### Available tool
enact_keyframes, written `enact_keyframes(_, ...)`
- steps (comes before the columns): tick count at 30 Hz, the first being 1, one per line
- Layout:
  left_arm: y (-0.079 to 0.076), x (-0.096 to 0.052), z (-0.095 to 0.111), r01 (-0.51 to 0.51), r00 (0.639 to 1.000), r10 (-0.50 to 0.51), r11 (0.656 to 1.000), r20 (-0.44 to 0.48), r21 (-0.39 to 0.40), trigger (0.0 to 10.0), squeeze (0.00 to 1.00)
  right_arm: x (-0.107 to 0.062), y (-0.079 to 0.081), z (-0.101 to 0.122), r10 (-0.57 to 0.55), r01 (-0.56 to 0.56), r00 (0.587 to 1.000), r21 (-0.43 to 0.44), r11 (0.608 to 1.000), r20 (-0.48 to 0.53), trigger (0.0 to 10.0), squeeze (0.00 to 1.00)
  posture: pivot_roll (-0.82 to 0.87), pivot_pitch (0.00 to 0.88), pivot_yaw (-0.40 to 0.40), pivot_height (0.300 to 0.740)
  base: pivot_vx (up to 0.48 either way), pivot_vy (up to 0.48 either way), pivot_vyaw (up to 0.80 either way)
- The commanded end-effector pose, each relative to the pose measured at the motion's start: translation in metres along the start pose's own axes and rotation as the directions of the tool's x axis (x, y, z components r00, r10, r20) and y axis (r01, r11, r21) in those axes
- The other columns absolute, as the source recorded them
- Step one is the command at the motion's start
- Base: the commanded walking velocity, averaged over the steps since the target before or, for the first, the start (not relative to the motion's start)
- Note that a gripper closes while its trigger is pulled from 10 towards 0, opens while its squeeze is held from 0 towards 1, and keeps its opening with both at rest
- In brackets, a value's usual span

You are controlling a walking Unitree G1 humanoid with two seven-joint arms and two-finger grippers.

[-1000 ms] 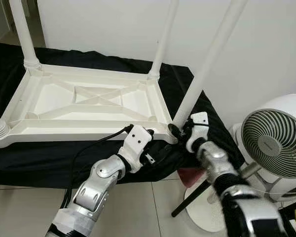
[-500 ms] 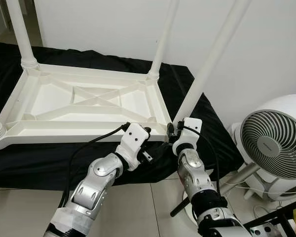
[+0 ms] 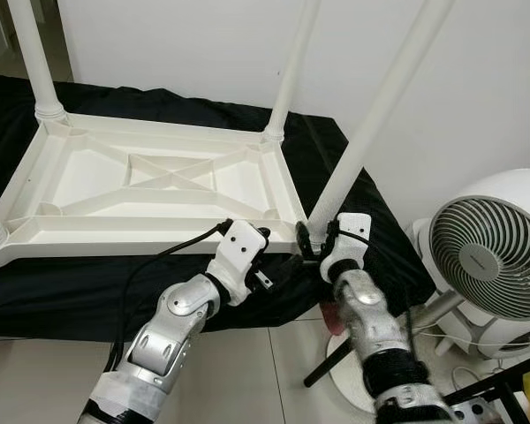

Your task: Building children table

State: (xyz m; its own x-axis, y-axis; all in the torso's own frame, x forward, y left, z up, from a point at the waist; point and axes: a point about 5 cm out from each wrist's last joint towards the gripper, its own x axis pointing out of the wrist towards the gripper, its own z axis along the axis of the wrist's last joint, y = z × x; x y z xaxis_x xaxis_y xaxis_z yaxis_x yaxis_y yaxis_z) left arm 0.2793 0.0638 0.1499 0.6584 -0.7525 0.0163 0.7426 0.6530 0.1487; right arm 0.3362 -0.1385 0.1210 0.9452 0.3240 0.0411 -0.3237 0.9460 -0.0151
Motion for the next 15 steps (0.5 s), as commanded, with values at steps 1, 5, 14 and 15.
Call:
enact_keyframes(1,-0.008,0.002,0.001,0.053,0.999,-0.053,0.999,0.001,-0.001,10.0,0.0,-0.002,-0.004,-0.003,0.077,-0.077,0.997,-0.012,0.997,-0.017,10.0,0.0,-0.01,0.0,-0.188,0.74,0.0,0.0,0.0)
enact_keyframes(5,-0.012,0.004,0.002,0.075,0.997,-0.075,0.997,0.005,-0.007,10.0,0.0,0.003,-0.018,0.0,0.184,-0.186,0.982,-0.068,0.98,-0.036,10.0,0.0,-0.02,0.0,-0.179,0.74,0.0,0.0,0.0)
enact_keyframes(14,-0.011,0.008,0.006,0.083,0.996,-0.083,0.997,0.015,-0.003,10.0,0.0,0.019,-0.016,0.0,0.333,-0.345,0.934,-0.084,0.935,-0.128,10.0,0.0,-0.01,0.0,-0.165,0.74,0.0,0.0,0.0)
enact_keyframes(15,-0.011,0.009,0.007,0.084,0.996,-0.084,0.996,0.018,-0.003,10.0,0.0,0.021,-0.016,0.001,0.342,-0.354,0.93,-0.078,0.932,-0.136,10.0,0.0,-0.01,0.0,-0.164,0.74,0.0,0.0,0.0)
